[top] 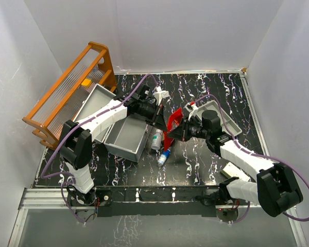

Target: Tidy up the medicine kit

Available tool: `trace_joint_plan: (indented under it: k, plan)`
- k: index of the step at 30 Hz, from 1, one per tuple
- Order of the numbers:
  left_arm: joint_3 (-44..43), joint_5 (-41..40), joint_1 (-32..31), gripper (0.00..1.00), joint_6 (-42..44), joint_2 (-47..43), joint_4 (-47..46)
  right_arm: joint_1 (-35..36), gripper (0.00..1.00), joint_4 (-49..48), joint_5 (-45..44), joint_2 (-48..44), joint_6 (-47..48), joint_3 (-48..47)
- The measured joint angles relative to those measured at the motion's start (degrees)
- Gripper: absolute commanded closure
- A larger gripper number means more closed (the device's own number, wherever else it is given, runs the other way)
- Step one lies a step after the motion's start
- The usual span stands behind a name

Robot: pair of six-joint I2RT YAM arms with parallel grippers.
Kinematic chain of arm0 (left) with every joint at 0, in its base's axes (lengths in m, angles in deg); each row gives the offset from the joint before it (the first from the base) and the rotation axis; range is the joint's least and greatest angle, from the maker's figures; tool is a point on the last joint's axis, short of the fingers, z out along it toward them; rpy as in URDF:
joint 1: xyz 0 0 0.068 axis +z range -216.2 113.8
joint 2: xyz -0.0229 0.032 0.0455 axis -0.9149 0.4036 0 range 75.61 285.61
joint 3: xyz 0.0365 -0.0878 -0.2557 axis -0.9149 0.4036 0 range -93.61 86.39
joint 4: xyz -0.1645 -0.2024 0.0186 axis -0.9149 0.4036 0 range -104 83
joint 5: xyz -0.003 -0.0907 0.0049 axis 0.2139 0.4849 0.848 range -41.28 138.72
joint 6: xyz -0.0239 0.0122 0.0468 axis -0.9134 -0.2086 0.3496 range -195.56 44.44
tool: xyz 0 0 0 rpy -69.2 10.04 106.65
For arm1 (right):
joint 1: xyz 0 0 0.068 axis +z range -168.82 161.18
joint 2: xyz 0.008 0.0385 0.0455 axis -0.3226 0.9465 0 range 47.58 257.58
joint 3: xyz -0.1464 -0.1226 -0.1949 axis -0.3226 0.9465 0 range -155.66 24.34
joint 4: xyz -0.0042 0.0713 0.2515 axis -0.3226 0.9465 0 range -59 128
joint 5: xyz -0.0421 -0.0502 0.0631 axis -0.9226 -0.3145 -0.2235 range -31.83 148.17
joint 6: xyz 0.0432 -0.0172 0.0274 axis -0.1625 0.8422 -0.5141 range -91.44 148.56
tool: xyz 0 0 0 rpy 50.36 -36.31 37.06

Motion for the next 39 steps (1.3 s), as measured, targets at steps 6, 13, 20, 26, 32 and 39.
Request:
trace_joint_plan:
  k: [6, 13, 20, 26, 32, 39]
  plan:
    - [0.0, -0.2, 0.0, 1.0, 0.7, 0.0, -0.2, 0.2, 1.0, 1.5, -3.0, -1.2, 0.0, 0.0]
    - [0.0, -0.2, 0.0, 1.0, 1.9, 0.0, 0.3, 0.4, 1.0, 6.8, -10.7, -2.8, 0.8, -1.8]
    - [-0.7, -0.2, 0.0, 1.0, 2.7, 0.0, 1.0, 0.5, 1.0, 10.2, -17.6, -3.6, 1.5, -2.9]
    - [-0.9, -0.2, 0.0, 1.0, 3.1, 0.0, 1.7, 0.5, 1.0, 13.6, -26.2, -5.0, 1.5, -3.6]
    - [-0.9, -0.2, 0.0, 1.0, 3.3, 0.0, 2.3, 0.5, 1.0, 16.6, -33.9, -5.0, 1.5, -4.5]
    - [-0.9, -0.2, 0.0, 1.0, 3.7, 0.0, 3.3, 0.5, 1.0, 19.7, -42.5, -5.0, 0.8, -4.9]
